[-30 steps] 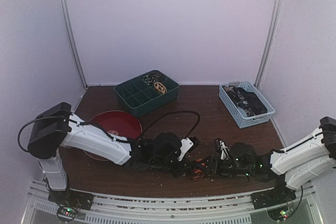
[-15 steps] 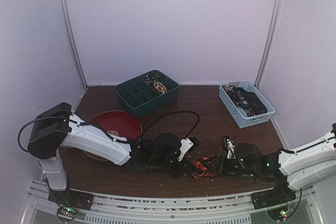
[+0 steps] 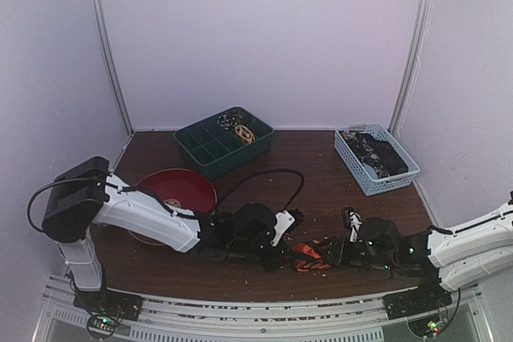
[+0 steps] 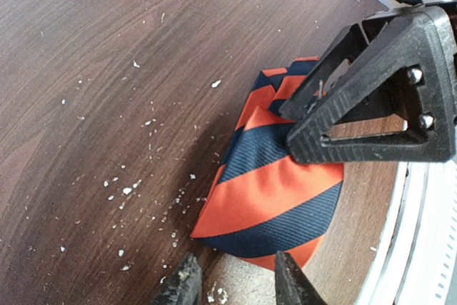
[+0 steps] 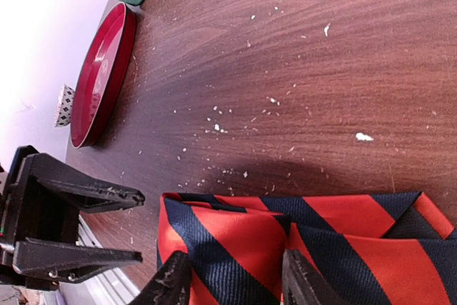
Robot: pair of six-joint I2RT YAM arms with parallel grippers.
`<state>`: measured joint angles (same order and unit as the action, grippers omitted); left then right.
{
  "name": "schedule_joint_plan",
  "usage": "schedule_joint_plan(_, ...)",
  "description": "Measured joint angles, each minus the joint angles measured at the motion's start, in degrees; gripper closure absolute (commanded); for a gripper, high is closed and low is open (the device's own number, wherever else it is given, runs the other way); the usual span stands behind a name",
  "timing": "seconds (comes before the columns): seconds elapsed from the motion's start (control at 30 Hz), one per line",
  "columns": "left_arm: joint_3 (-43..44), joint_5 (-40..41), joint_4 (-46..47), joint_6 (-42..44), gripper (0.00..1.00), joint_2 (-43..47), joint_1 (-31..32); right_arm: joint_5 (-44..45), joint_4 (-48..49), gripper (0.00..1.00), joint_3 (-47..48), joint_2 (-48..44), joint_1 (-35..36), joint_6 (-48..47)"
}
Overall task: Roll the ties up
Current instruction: Roll the tie at the center of the board.
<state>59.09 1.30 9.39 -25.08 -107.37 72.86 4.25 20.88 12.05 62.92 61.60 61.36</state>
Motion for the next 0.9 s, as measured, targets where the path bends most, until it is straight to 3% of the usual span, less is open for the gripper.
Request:
schedule_joint_plan(0.13,-1.7,-0.1,0.9,0.8,0.29,0.3,0.0,-0.4,-0.4,0.64,0.0,-0.2,0.0,0.3)
schedule_joint_plan(0.2,-4.6,-0.8,3.0,1.9,0.25,1.5,0.0,-0.7,-0.6,0.66,0.0,-0.2,0.0,0.6)
schedule_joint_plan(0.43,-7.1,-2.7,4.3,8.1,0.27,3.0,0.0,-3.0,2.7,0.71,-0.2,2.8,0.0,2.6)
schedule_joint_plan(0.57,-7.1,-2.8,4.3,9.8,0.31,3.0,-0.2,-4.2,6.8,0.71,-0.8,5.3,0.0,4.1)
schedule_joint_plan(0.9,-10.6,-4.8,7.0,11.7,0.29,3.0,-0.5,-6.0,11.4,0.67,-1.0,8.6,0.4,5.8)
